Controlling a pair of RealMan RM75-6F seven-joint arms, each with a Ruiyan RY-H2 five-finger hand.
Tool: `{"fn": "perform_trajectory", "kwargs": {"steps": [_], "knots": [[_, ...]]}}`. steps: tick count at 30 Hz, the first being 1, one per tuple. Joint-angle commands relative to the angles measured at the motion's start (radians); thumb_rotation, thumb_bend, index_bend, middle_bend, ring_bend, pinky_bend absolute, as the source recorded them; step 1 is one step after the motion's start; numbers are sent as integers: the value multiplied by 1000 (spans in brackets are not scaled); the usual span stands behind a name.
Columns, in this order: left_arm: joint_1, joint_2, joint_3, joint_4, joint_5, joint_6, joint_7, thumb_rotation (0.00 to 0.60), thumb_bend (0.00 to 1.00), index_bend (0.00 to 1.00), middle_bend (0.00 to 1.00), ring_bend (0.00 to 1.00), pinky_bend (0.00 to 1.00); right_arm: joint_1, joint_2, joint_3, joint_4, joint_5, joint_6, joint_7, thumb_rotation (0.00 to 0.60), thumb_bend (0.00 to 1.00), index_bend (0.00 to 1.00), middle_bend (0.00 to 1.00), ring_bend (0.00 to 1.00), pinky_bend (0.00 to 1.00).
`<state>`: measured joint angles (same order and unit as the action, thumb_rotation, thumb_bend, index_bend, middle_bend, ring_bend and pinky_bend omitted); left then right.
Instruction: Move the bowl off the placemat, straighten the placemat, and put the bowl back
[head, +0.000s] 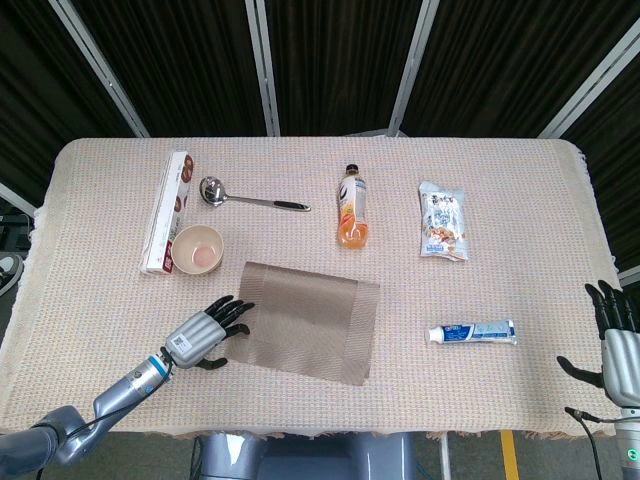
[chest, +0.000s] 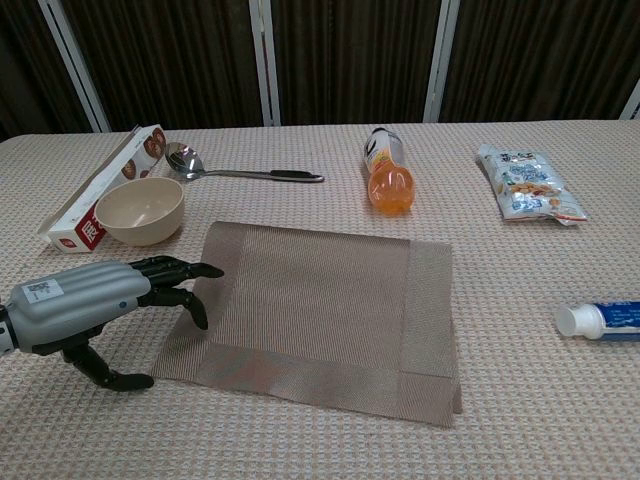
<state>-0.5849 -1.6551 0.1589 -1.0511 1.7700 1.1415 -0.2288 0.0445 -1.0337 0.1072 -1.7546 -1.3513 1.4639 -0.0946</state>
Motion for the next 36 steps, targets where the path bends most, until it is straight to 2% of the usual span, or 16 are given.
{"fn": "perform_trajectory", "kwargs": {"steps": [1,5,18,21,24,31,36], "knots": [[-3,-1,0,-2,-1,-3,5,600,297,318,0,0,0,0,0,0,-1,0,1,0,600,0,0,0,0,0],[-4,0,1,-6,0,0,9,600,372,336,0,0,0,-1,1,0,-1,0,3,2,600,0,0,0,0,0],[-10,1,-2,-20,-6,-4,16,600,390,361,0,0,0,-1,2,-1,-2,-1,1,3,600,0,0,0,0,0],[-11,-4,-3,-19,-9,-6,15,600,422,385,0,0,0,-1,2,-1,-2,-1,0,3,600,0,0,0,0,0],[-12,-7,-6,-19,-13,-5,11,600,443,436,0,0,0,-1,2,-1,-2,-1,0,4,600,0,0,0,0,0],[-14,-23,-23,-21,-24,5,5,600,443,626,0,0,0,-1,3,-2,-3,-2,-1,5,600,0,0,0,0,0],[-25,-35,-56,-33,-46,6,2,600,443,676,0,0,0,-1,3,-2,-3,-2,1,6,600,0,0,0,0,0]]}}
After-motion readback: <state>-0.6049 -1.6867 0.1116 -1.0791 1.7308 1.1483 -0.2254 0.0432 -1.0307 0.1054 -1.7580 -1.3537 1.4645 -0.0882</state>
